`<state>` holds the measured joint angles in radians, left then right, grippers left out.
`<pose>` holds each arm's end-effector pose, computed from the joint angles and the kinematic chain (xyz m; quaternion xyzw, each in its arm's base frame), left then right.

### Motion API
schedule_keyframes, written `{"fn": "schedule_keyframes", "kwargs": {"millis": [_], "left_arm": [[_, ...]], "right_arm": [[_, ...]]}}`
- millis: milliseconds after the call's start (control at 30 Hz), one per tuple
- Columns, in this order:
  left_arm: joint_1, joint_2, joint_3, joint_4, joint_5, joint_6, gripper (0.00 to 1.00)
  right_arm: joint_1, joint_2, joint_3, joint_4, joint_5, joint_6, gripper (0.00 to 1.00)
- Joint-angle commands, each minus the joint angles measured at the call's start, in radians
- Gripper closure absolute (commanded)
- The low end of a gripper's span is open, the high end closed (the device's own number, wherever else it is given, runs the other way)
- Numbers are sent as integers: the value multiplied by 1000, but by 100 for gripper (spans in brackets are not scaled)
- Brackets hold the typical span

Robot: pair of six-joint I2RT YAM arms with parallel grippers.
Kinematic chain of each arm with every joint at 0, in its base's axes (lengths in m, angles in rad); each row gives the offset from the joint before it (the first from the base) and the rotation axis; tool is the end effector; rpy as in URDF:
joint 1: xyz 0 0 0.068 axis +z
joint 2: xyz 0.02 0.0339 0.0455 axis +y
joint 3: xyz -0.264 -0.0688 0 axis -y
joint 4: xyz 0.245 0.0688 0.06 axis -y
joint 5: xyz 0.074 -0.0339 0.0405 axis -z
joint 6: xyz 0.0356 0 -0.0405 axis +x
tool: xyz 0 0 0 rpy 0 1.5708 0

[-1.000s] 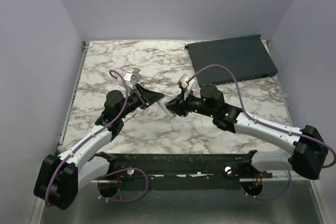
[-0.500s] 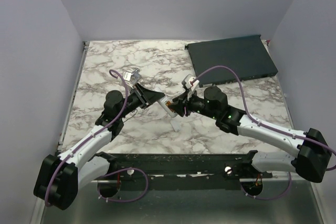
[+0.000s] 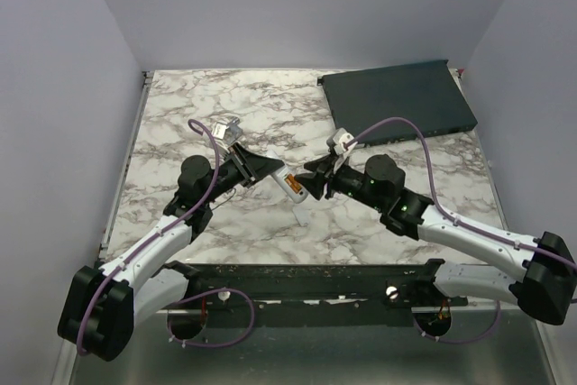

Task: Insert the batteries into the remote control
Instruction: Load the battery into the remote control.

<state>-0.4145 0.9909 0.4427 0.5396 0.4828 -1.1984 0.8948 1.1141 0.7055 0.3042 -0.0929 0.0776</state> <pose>0.1958 -0.1042 0.2570 -0.1079 0.7016 -0.6110 0.3506 0.1608 0.2057 0.2968 -0.3234 0.6688 0.3429 0.5749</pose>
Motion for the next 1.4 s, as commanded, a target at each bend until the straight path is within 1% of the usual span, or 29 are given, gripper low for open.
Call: {"fn": "schedule_keyframes", "kwargs": {"millis": [0,133,267,300,400,467,600,667,700,833,867,900,1000,1233,1367], "left_arm": [[-4,-25,15,56,25,-10,100],[-4,-30,16,56,33,-11,100],[-4,-24,29,50,76,-1,100],[-4,-23,31,48,89,2,100],[-4,-21,39,50,127,9,100],[-4,-18,41,51,154,11,100],[-4,-10,46,68,213,10,100],[-4,-1,55,76,248,10,100],[-4,6,63,79,271,10,100],[-5,38,81,107,347,5,100],[-6,48,87,106,363,7,100],[-6,54,93,105,381,11,100],[-16,81,111,87,424,29,100],[-82,125,144,33,430,78,100],[-113,140,148,28,420,85,100]], "right_arm": [[-5,-22,-17,76,-58,-9,52],[-7,-22,-28,104,-82,6,51],[-6,-66,-33,121,-61,-46,50],[-7,-76,-25,105,-53,-83,49],[-6,-87,33,-27,-24,-205,47],[-7,-94,64,-102,21,-251,47],[-6,-140,76,-184,88,-338,47],[-6,-175,60,-205,74,-413,49],[-6,-193,54,-217,65,-439,53],[-6,-239,77,-298,-8,-527,70],[-5,-247,92,-345,-38,-545,72],[-6,-251,103,-386,-71,-569,72],[-6,-270,123,-510,-212,-667,64],[-7,-341,80,-504,-399,-742,63],[-6,-330,89,-509,-475,-761,67]]}}
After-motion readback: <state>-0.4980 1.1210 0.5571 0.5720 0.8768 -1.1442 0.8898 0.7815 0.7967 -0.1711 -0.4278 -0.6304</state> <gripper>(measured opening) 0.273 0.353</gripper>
